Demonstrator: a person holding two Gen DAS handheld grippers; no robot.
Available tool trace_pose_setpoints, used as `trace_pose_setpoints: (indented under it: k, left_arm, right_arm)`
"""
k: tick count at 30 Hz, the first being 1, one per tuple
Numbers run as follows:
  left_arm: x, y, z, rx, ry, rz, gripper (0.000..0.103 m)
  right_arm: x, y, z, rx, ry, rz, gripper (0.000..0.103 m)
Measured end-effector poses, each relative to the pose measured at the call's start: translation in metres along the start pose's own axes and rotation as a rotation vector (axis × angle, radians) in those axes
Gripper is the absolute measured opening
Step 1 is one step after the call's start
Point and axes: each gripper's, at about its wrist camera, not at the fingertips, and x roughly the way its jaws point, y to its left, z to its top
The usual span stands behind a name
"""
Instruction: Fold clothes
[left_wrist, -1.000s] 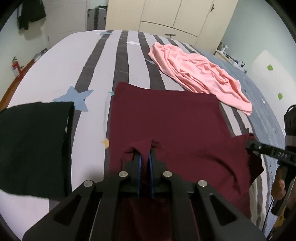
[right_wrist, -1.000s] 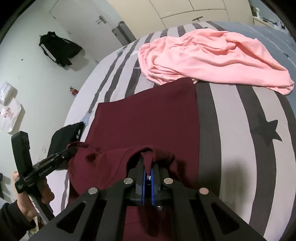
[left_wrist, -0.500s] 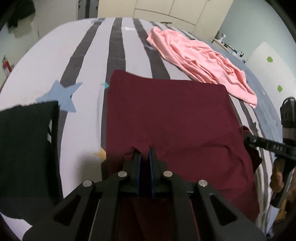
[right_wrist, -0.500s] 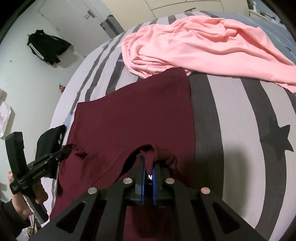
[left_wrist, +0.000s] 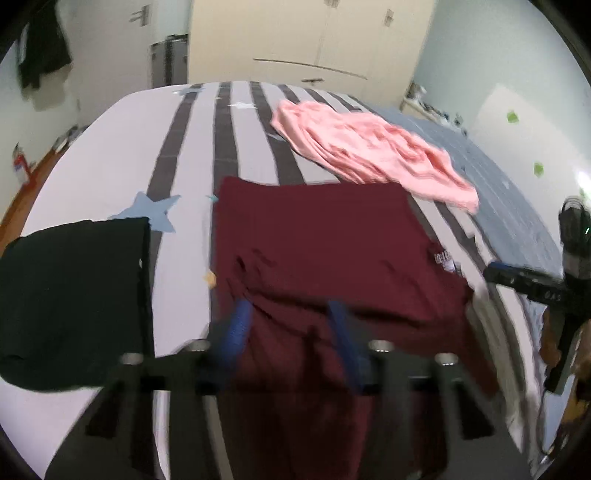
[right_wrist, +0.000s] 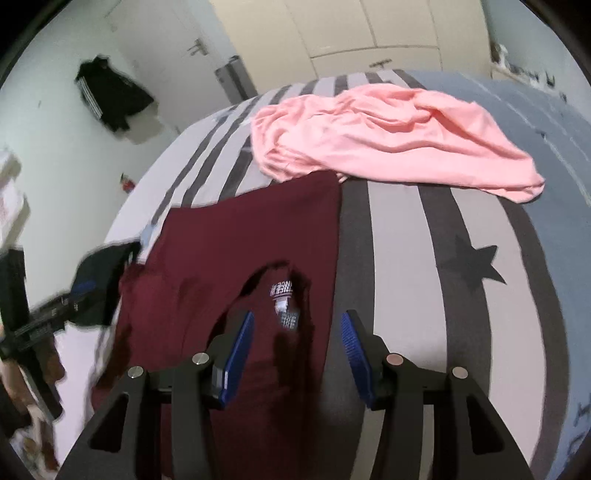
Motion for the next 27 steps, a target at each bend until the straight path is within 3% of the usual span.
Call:
trace_pose_setpoints:
  k: [1,8,14,21,27]
  left_arm:
    - [0.001,-0.006,-0.005,0.017,0.011,-0.004,0.02]
    - [0.027,-0.03,-0.032,-0.001,0.101,-0.038,0.016]
    - [0.052,-0.022,-0.018,-0.032,0.117,-0.029,0.016]
    - [0.067,-0.012,0.023,-0.054,0.066,-0.026,0.016]
    - [0.088,0.003,0.083,-0.06,0.009,0.026,0.016]
  right_arm:
    - [-0.001,0.006,-0.006,-0.02,0.002,0.0,0.044]
    - [0.021,0.046,-0.051,-0.102,0.081,0.026,0.025]
    - [0.05,0.044,-0.055,-0.071,0.123,0.016,0.022]
    - [0.061,0.039,-0.003,-0.075,0.043,0.007,0.022]
    - [0.077,0.032,0.083,-0.037,-0.068,-0.027,0.022]
